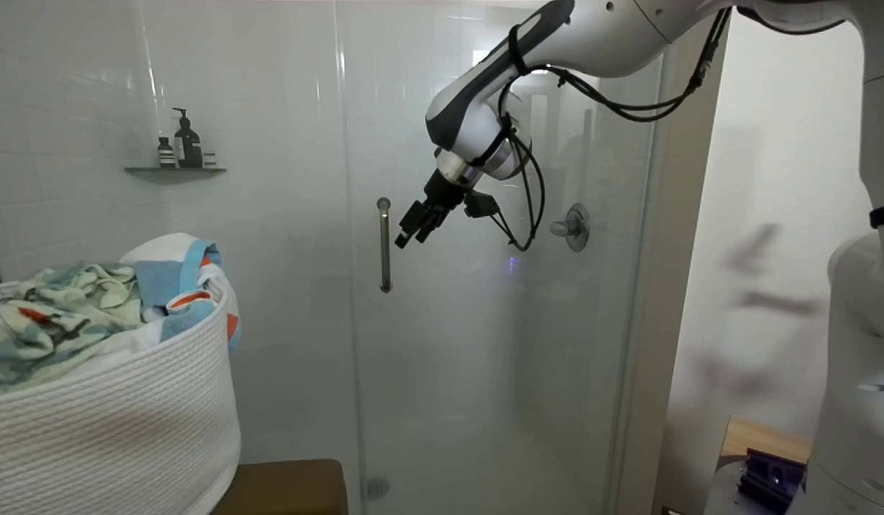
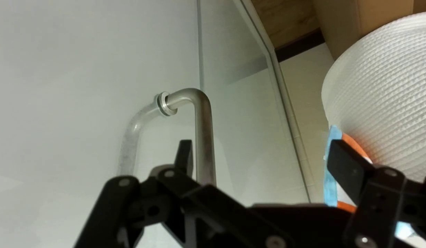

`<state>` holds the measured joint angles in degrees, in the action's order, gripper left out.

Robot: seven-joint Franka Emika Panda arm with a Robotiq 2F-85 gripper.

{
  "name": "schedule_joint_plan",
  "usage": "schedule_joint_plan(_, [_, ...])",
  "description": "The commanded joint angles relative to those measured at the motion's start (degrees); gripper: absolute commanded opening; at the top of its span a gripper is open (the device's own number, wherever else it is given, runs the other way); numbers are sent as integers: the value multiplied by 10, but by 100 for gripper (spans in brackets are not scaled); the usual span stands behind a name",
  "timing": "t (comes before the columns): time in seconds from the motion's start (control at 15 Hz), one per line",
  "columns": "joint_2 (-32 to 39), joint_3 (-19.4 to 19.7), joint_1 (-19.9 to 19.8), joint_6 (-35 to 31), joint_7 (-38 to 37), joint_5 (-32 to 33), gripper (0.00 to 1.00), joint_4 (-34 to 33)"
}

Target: Open the shower door

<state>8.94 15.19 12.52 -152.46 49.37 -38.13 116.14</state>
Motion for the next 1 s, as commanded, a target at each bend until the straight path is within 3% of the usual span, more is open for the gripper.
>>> schedule_joint_plan(0.0, [34, -7, -12, 11, 35, -36, 100, -36])
schedule_joint_plan(0.53, [93, -24, -21, 5, 63, -77, 100, -111])
schedule_joint_plan(0.93, [122, -22, -17, -15, 54, -69, 100, -149])
